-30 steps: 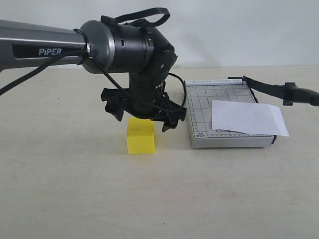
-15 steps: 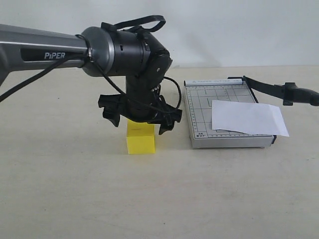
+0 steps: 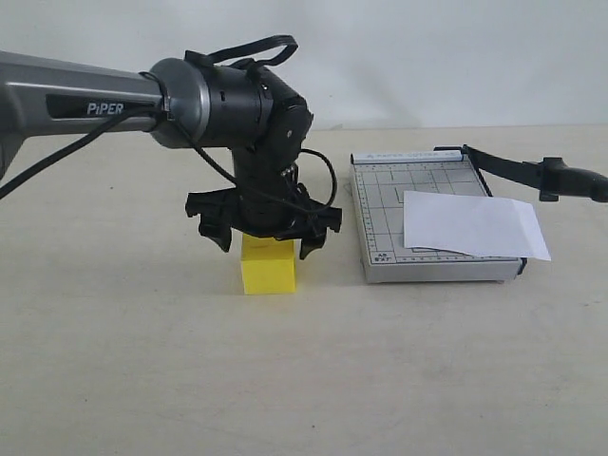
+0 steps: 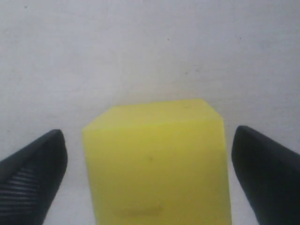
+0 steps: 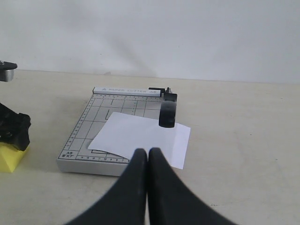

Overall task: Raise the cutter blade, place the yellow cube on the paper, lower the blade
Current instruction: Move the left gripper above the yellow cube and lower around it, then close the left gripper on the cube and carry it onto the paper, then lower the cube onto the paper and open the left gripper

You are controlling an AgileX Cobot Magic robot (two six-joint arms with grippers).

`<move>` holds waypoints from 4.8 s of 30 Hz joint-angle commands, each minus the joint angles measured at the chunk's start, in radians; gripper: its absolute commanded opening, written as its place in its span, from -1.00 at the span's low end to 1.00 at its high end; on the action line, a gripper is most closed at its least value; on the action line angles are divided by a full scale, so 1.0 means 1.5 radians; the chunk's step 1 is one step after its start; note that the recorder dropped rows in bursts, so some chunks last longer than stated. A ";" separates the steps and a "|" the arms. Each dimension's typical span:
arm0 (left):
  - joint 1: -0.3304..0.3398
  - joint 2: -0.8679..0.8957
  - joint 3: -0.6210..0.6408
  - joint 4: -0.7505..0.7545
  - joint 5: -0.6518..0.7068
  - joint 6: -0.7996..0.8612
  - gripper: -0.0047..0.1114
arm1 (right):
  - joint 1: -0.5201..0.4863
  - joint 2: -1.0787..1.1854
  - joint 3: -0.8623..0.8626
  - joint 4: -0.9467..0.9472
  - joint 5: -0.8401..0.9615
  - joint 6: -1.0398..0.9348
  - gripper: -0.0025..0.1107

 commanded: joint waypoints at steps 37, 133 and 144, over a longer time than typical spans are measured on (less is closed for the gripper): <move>-0.154 0.014 -0.213 -0.001 -0.081 0.268 -0.84 | -0.003 -0.003 0.003 0.000 -0.007 -0.002 -0.96; -0.162 0.220 -0.513 0.007 -0.013 0.268 -0.84 | -0.003 -0.003 0.003 0.000 -0.007 -0.002 -0.96; -0.162 0.220 -0.513 0.004 -0.010 0.268 -0.84 | -0.003 -0.003 0.003 0.000 -0.007 -0.002 -0.96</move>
